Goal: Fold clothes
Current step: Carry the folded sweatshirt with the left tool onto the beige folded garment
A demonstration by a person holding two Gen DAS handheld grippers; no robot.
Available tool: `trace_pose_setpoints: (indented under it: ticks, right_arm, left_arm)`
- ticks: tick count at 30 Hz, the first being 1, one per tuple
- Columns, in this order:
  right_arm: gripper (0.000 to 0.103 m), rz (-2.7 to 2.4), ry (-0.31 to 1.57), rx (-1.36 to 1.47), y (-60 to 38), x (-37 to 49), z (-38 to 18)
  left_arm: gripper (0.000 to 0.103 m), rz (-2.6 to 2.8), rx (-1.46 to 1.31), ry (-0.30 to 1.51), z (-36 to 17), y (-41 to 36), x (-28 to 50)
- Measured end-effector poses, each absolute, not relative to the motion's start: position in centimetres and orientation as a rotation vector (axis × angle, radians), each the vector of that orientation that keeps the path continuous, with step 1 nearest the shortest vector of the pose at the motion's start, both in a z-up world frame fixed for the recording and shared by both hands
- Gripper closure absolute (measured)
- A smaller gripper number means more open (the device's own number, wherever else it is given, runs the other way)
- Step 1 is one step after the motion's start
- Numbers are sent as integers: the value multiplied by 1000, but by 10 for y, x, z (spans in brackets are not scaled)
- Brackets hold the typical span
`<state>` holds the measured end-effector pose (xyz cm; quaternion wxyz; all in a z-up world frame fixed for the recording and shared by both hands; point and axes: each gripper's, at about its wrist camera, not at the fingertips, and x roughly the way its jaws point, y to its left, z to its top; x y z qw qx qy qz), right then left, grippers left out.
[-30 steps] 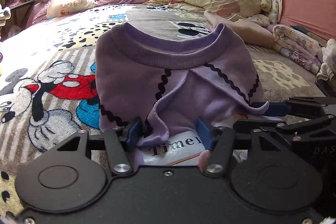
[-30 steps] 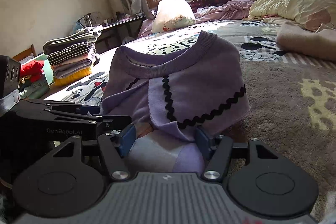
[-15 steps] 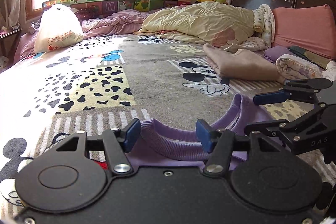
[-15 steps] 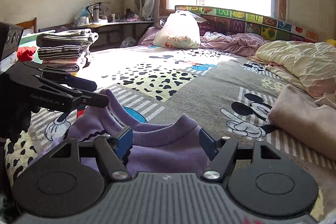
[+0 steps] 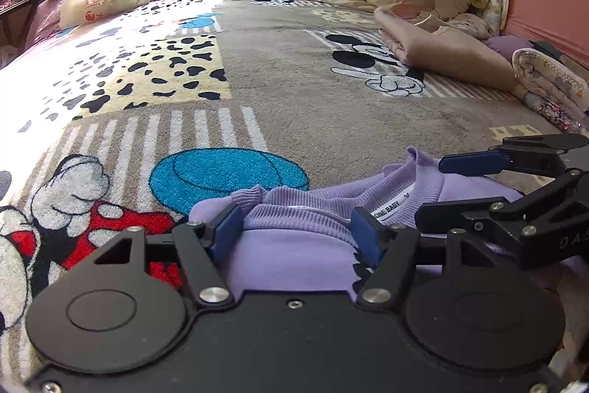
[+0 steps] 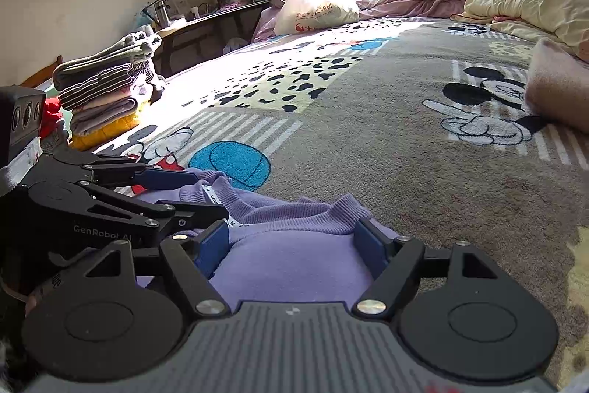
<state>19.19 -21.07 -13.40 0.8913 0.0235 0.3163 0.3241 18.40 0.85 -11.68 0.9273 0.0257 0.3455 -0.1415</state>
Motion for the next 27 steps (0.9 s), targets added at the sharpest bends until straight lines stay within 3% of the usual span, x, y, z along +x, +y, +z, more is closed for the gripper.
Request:
trace_pose_setpoints:
  ticks: [6, 14, 22, 24, 27]
  right_arm:
    - [22, 503, 591, 206, -245, 149, -100]
    - [21, 503, 719, 676, -286, 110, -145]
    - [13, 497, 750, 836, -271, 120, -170]
    - [13, 509, 757, 814, -260, 128, -168]
    - [22, 529, 762, 741, -245, 132, -167]
  left_arm:
    - [30, -188, -242, 598, -78, 48, 123]
    - [27, -204, -723, 778, -130, 76, 96]
    - [22, -215, -849, 794, -154, 61, 109]
    - [25, -221, -806, 796, -152, 52, 111]
    - [45, -241, -843, 800, -155, 51, 107]
